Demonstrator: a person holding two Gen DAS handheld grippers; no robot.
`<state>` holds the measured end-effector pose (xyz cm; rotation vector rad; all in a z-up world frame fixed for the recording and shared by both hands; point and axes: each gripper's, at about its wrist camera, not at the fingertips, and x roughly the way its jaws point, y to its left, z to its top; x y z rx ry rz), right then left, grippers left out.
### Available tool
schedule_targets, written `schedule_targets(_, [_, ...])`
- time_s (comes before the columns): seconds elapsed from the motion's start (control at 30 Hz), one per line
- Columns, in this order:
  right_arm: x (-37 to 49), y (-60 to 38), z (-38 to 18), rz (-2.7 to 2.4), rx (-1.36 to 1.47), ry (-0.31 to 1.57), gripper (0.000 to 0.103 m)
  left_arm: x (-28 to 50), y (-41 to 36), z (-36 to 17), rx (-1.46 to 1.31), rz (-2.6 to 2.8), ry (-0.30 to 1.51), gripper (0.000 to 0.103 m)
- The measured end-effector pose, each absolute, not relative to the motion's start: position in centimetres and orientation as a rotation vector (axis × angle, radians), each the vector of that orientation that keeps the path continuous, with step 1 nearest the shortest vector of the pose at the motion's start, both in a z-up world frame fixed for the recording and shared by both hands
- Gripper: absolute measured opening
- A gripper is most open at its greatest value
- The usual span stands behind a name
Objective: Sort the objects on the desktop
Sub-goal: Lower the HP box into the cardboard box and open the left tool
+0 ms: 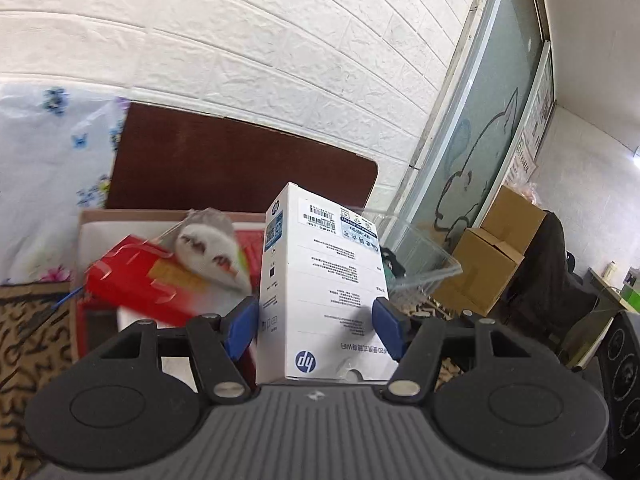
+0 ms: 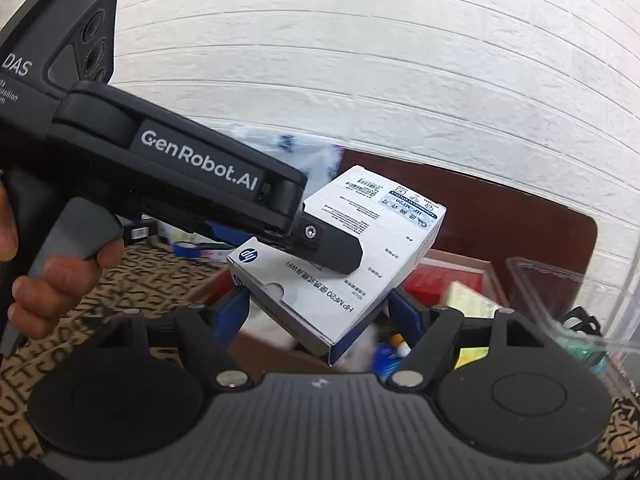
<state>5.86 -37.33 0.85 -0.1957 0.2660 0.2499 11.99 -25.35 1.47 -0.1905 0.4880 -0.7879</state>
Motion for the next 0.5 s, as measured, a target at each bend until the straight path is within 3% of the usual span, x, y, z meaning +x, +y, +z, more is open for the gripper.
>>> schedule_targets(0.2, [11.2, -39.2, 0.9, 0.198, -0.253, 0.287, 0.075, 16.5, -28.7, 1.2, -0.156, -0.753, 0.489, 0.063])
schedule_targets(0.3, [14.5, -39.1, -0.4, 0.155, -0.299, 0.345, 0.074, 17.9, -28.7, 0.2, -0.133, -0.716, 0.532, 0.069])
schedule_targets(0.37, [15.7, -38.8, -1.4, 0.114, -0.344, 0.368, 0.074, 17.8, -27.7, -0.2, -0.162, -0.712, 0.537, 0.089])
schedule_targets(0.5, [16.0, -38.4, -2.3, 0.108, -0.348, 0.359, 0.081, 17.3, -26.3, -0.4, -0.168, -0.678, 0.521, 0.099])
